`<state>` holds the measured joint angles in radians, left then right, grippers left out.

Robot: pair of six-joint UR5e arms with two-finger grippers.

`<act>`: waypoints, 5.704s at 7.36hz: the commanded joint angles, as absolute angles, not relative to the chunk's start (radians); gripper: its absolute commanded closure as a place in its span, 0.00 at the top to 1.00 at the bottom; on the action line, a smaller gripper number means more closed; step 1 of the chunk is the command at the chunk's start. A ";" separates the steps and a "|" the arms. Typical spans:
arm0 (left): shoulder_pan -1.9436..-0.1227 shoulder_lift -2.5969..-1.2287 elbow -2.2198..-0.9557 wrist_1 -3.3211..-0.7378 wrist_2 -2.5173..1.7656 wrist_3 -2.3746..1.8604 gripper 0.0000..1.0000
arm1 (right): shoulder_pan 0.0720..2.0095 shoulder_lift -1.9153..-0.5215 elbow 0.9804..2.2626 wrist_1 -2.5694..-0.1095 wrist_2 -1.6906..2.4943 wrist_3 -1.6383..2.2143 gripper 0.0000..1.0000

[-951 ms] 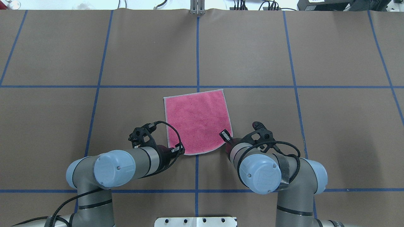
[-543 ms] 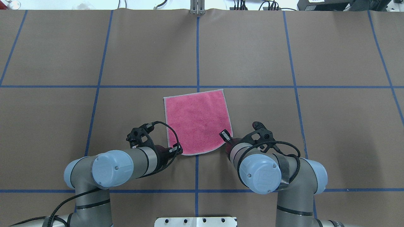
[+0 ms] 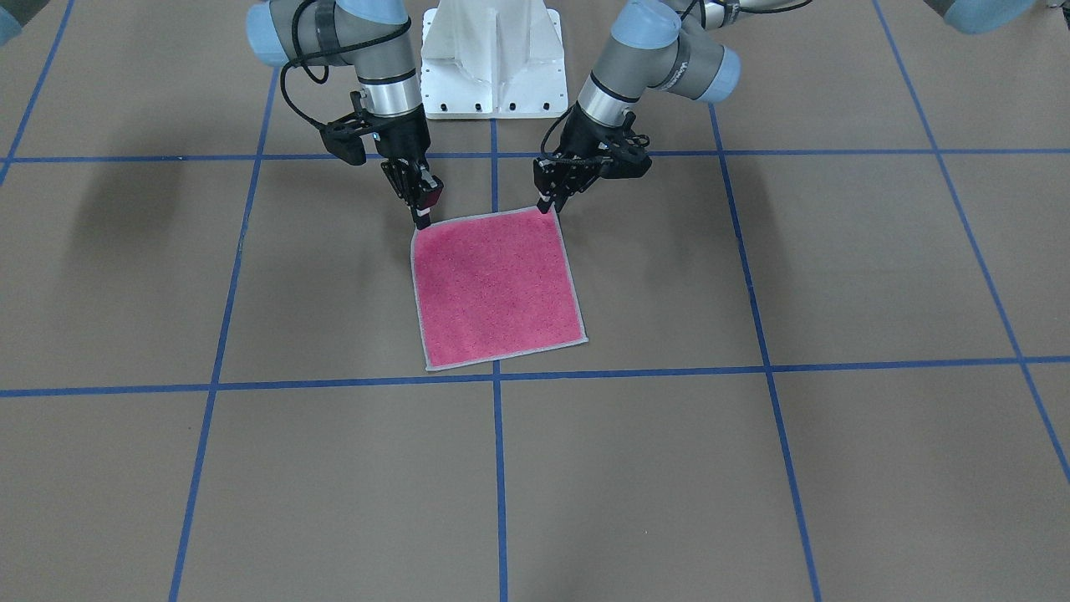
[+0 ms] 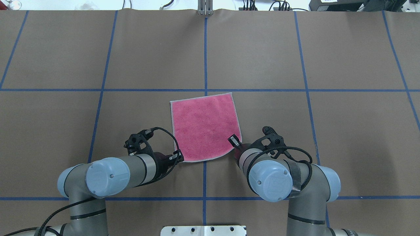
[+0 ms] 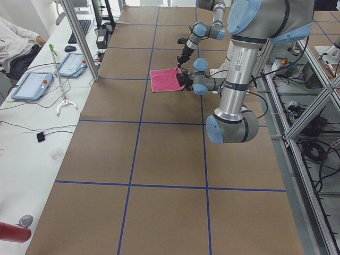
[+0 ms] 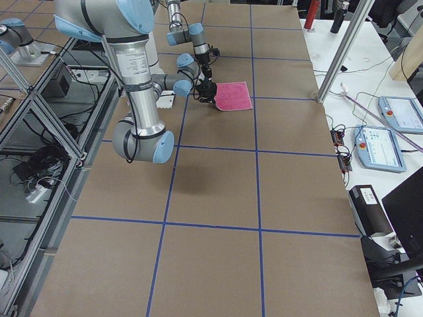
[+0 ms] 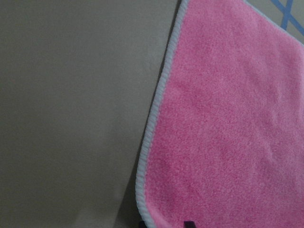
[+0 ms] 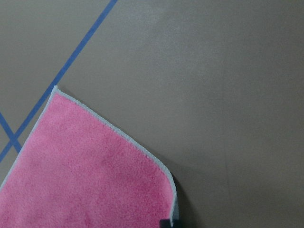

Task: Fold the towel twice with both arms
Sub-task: 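Pinch the near towel corners with both grippers, then lift the near edge with both grippers and fold it over the far edge, then lower the folded edge onto the towel and open both grippers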

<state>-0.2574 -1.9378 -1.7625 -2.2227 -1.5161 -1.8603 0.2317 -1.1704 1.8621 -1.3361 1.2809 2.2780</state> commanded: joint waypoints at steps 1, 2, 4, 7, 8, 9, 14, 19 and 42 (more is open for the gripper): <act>-0.252 -1.931 -1.772 -2.223 -1.517 -1.861 0.34 | 0.232 -1.170 1.862 -1.336 1.281 2.278 0.00; -0.249 -1.936 -1.767 -2.223 -1.516 -1.865 0.34 | 0.232 -1.170 1.862 -1.336 1.281 2.278 0.00; -0.244 -1.939 -1.761 -2.223 -1.514 -1.867 0.34 | 0.232 -1.170 1.861 -1.336 1.281 2.278 0.00; -0.244 -1.942 -1.761 -2.223 -1.513 -1.867 0.20 | 0.232 -1.170 1.861 -1.336 1.281 2.278 0.00; -0.245 -1.942 -1.763 -2.223 -1.511 -1.862 0.05 | 0.232 -1.170 1.861 -1.336 1.281 2.278 0.00; -0.247 -1.939 -1.763 -2.223 -1.511 -1.858 0.00 | 0.232 -1.170 1.862 -1.336 1.281 2.278 0.00; -0.296 -1.916 -1.847 -2.221 -1.581 -1.809 0.00 | 0.204 -1.184 1.969 -1.350 1.282 2.270 0.00; -0.383 -1.925 -1.890 -2.207 -1.638 -1.809 0.00 | 0.213 -1.184 2.053 -1.445 1.282 2.261 0.00; -0.505 -2.138 -1.572 -2.177 -1.629 -1.743 0.92 | 0.482 -0.963 1.574 -1.270 1.360 1.974 0.99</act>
